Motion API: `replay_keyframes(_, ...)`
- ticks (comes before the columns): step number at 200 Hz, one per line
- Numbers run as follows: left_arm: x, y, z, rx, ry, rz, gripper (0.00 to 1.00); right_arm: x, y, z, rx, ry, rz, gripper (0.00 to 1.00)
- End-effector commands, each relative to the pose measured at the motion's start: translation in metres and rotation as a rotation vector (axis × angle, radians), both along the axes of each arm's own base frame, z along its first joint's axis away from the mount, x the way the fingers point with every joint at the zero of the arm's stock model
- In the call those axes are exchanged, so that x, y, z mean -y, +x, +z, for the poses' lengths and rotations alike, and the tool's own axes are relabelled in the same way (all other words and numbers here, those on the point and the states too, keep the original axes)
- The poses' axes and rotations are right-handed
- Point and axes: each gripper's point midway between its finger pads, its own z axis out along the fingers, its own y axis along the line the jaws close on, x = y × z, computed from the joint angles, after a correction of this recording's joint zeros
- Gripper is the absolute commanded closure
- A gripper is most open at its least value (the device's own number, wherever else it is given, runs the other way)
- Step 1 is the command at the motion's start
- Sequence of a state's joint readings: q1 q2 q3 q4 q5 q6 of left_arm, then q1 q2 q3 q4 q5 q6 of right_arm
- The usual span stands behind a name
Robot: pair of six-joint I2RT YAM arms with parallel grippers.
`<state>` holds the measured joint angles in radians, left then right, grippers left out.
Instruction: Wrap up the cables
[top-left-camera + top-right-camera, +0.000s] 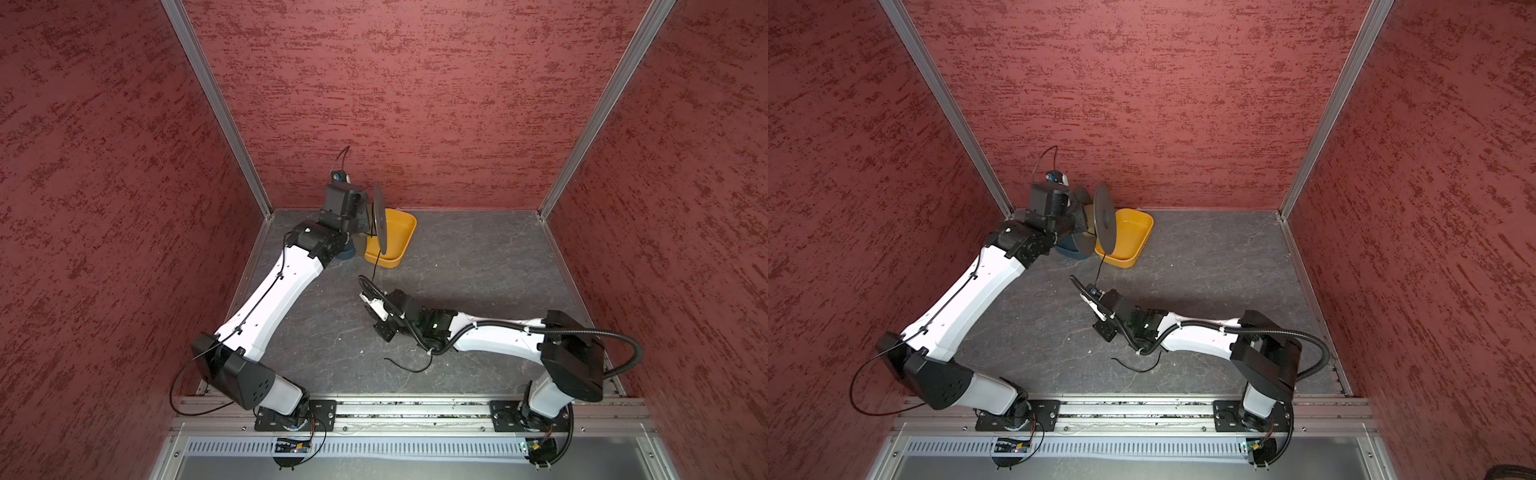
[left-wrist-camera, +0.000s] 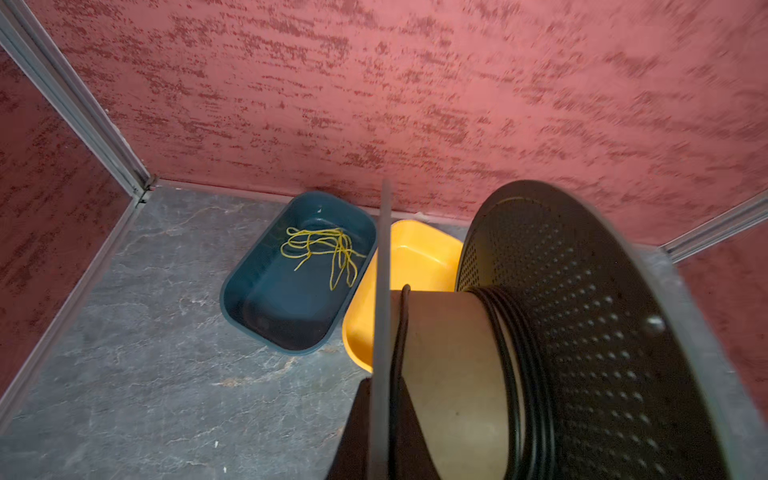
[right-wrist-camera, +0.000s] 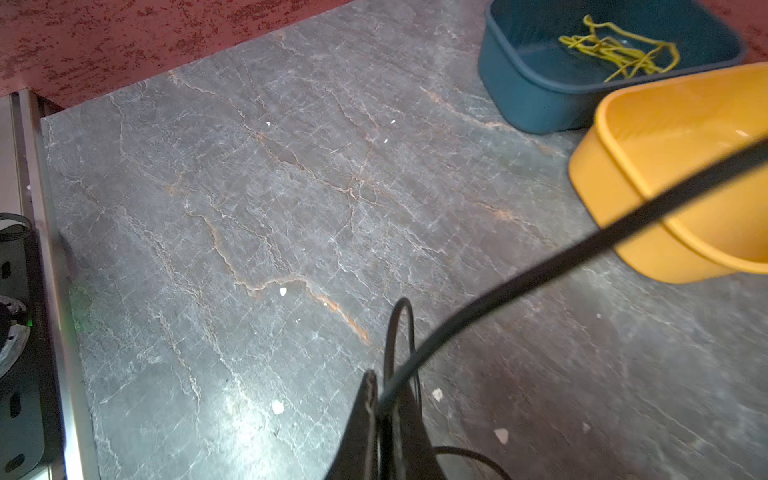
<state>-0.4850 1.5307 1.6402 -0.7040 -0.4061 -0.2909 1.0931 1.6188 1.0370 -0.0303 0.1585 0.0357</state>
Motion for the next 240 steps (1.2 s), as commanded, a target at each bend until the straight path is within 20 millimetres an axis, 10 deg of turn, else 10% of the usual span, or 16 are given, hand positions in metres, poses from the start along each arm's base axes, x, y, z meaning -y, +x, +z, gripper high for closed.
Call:
replay_keyframes(1, -0.014, 0.005, 0.023, 0.069, 0.124, 0.067, 1.00, 0.030, 0.014, 0.046, 0.116, -0.033, -0.100, 1.00)
replay_keyframes(76, 0.007, -0.004, -0.018, -0.068, 0.264, -0.008, 1.00, 0.084, 0.054, 0.122, 0.323, -0.115, -0.291, 1.00)
replay_keyframes(143, 0.032, -0.029, -0.015, -0.103, 0.293, -0.192, 1.00, 0.137, 0.121, 0.163, 0.354, -0.092, -0.494, 1.00)
replay_keyframes(240, 0.086, -0.086, -0.019, -0.283, 0.199, -0.539, 0.99, 0.168, 0.207, 0.097, -0.007, 0.037, -0.369, 0.96)
